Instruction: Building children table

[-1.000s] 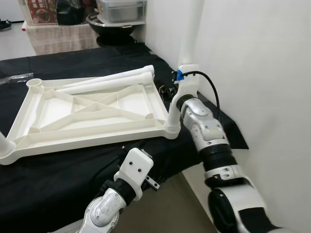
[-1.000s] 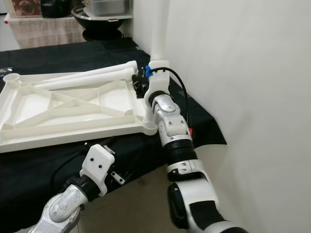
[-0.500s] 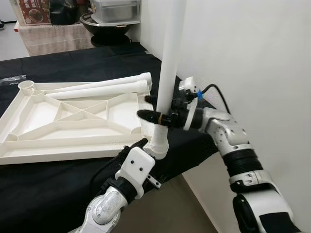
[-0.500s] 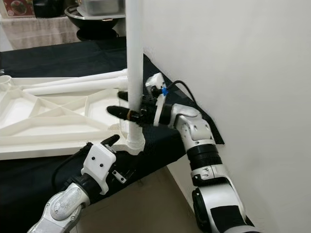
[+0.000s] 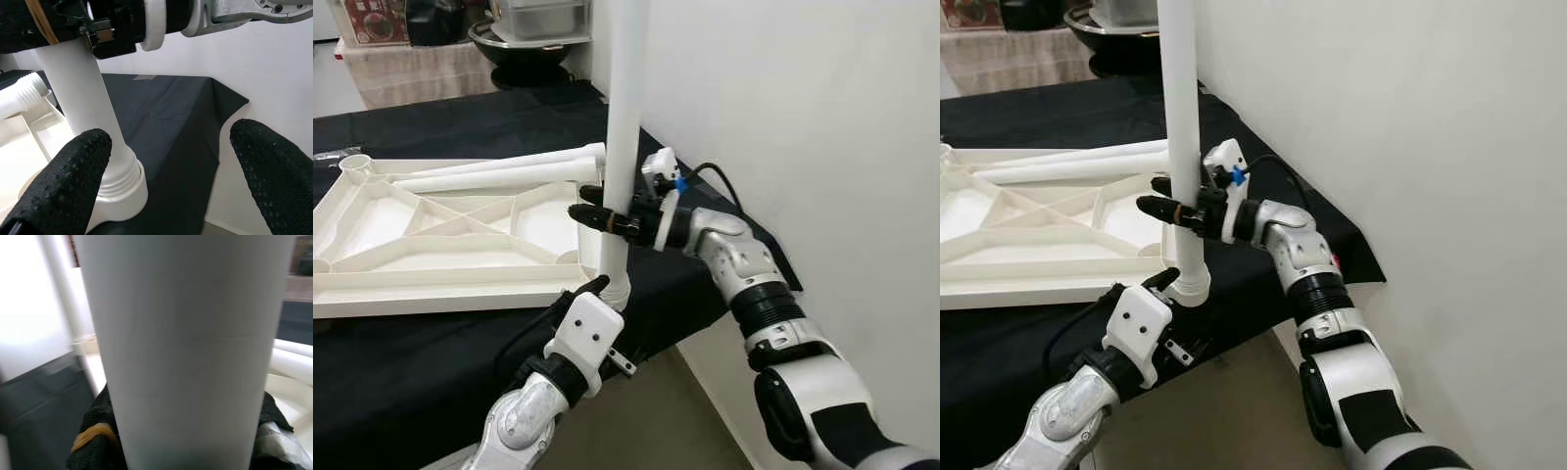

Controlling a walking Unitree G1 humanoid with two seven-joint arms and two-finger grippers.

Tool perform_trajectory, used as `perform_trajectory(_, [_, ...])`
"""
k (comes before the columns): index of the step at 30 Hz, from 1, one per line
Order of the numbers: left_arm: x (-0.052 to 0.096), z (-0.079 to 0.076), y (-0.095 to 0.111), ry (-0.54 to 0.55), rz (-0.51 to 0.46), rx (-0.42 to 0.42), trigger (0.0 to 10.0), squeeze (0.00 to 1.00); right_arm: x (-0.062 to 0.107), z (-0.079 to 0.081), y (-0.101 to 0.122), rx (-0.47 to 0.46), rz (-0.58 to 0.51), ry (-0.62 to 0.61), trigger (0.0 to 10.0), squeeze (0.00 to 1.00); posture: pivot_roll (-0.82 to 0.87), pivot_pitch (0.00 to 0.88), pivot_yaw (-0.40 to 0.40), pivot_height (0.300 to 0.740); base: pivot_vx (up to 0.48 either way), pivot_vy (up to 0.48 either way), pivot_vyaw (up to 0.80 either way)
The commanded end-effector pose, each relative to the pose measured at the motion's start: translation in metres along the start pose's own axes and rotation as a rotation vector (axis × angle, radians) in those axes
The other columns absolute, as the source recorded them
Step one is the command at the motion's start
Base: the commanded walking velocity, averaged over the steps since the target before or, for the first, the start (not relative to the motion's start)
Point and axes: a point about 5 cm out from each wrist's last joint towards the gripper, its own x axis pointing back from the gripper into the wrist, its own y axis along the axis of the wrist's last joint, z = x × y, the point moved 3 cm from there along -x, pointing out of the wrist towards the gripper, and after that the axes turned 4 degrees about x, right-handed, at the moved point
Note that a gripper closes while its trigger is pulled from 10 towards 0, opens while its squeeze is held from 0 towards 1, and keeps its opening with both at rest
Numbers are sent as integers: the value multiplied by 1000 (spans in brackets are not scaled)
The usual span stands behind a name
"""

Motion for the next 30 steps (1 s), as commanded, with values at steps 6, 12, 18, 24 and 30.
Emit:
perform_trajectory(6, [-1,-3,-3,-14,8,-6,10000,0,4,-38,22,24,-68,-554,0,0,49,0,-86,740,0,0,0])
perform_trajectory(12, [-2,-4,-2,-22,4,-7,10000,0,51,-64,6,16,52,-1151,0,0,49,0,-87,740,0,0,0])
perform_trajectory(18, [-2,-4,-3,-22,5,-4,10000,0,57,-54,4,-71,-17,-1295,0,0,54,0,-90,740,0,0,0])
perform_trajectory(24, [-1,-4,-3,-21,7,-6,10000,0,32,-44,25,34,-122,-1147,10000,1000,45,0,-94,740,0,0,0])
perform_trajectory(30, [-1,-6,-3,-19,5,1,10000,0,35,-46,27,75,-104,-1087,10000,341,41,0,-90,740,0,0,0])
